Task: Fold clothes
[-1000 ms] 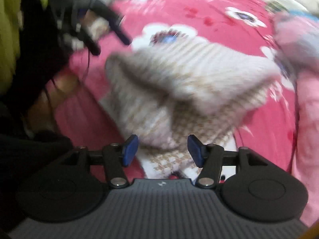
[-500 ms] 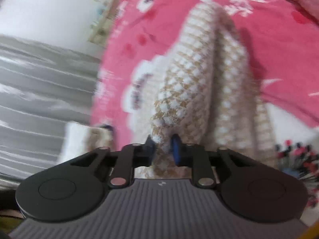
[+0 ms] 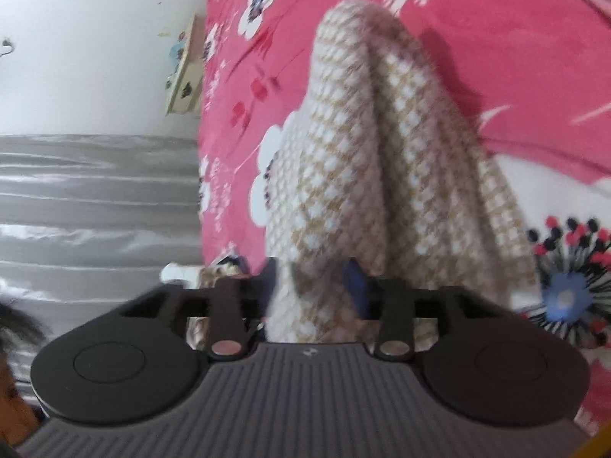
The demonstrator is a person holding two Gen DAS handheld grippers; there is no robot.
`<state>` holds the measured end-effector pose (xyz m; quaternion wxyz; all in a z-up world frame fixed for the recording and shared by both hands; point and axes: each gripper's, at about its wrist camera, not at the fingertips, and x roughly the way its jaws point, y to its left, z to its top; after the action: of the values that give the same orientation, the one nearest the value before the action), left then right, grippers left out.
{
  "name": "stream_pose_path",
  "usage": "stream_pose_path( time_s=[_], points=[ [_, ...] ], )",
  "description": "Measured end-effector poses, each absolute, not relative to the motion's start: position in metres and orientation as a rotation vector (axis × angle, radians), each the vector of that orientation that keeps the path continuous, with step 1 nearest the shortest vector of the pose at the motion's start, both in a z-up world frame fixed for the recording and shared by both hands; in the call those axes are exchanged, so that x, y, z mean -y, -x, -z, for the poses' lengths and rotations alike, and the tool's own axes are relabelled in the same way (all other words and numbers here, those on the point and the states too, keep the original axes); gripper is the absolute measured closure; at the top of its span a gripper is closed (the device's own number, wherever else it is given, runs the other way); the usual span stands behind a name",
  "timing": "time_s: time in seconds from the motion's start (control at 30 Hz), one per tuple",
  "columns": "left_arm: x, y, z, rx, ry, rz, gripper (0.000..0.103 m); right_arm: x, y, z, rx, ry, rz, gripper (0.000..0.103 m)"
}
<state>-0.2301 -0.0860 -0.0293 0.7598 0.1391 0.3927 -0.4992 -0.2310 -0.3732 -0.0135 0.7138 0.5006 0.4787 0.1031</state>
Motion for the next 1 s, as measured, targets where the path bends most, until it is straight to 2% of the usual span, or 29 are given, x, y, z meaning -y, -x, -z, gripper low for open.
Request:
stream_pose_path(
  time_s=[0.07,0.13,0.17,0.2,0.27,0.4,0.5,0.63,0.7,0.77,0.83,1.0],
  points=[
    [0.09,0.23,0.034,-0.911,-0.302,1.094,0.03,0.371,0.23,0.016,-1.076,-1.104,-0.226,0.048],
    [0.096,0.232,0.042,-0.949,-0.304,1.094,0.044,0.362,0.226,0.025,-1.113,-1.111,-0.269,0.048],
    [0.099,0.233,0.047,-0.96,-0.298,1.09,0.046,0.355,0.223,0.029,-1.136,-1.081,-0.274,0.051],
    [0.101,0.232,0.051,-0.97,-0.28,1.088,0.051,0.348,0.221,0.033,-1.158,-1.051,-0.279,0.066],
    [0.105,0.231,0.059,-0.986,-0.243,1.083,0.057,0.341,0.219,0.035,-1.184,-1.02,-0.286,0.077],
    [0.11,0.237,0.066,-0.958,-0.198,1.1,0.066,0.343,0.229,-0.01,-1.097,-1.031,-0.391,0.082],
    [0.113,0.235,0.069,-0.964,-0.182,1.095,0.067,0.343,0.247,-0.031,-1.059,-1.002,-0.429,0.082],
    [0.115,0.237,0.077,-0.974,-0.186,1.085,0.067,0.343,0.276,0.032,-1.216,-1.122,-0.307,0.083],
    [0.113,0.234,0.076,-0.981,-0.155,1.077,0.067,0.351,0.283,0.038,-1.18,-1.207,-0.305,0.083],
    [0.112,0.23,0.077,-0.998,-0.119,1.071,0.067,0.35,0.285,0.013,-1.082,-1.151,-0.401,0.083],
    [0.112,0.229,0.08,-1.003,-0.108,1.065,0.067,0.344,0.287,0.004,-1.084,-1.072,-0.466,0.083],
    [0.112,0.241,0.087,-0.955,-0.199,1.062,0.07,0.338,0.295,0.084,-1.285,-1.106,-0.406,0.082]
  ],
)
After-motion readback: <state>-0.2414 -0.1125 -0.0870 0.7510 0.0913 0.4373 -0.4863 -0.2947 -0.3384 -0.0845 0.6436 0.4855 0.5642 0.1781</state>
